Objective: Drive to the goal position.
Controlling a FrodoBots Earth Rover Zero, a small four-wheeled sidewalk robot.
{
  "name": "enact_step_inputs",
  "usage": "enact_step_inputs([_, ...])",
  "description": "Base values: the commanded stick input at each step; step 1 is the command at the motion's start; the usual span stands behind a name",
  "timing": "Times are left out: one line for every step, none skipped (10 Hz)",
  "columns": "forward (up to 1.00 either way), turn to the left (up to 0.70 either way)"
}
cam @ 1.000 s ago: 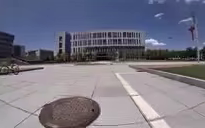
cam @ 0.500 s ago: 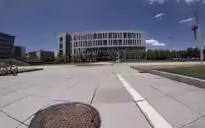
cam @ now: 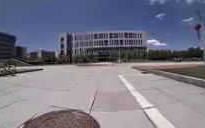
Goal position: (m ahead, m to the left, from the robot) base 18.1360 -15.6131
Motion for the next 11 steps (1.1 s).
enact_step_inputs([0.50,-0.19])
enact_step_inputs([0.50,-0.03])
enact_step_inputs([0.50,0.00])
enact_step_inputs([0.50,0.00])
enact_step_inputs([0.50,0.00])
enact_step_inputs([0.50,0.00])
enact_step_inputs([0.50,0.00])
enact_step_inputs([0.50,0.00])
enact_step_inputs([0.50,0.00])
enact_step_inputs([0.50,0.00])
enact_step_inputs([0.50,0.00])
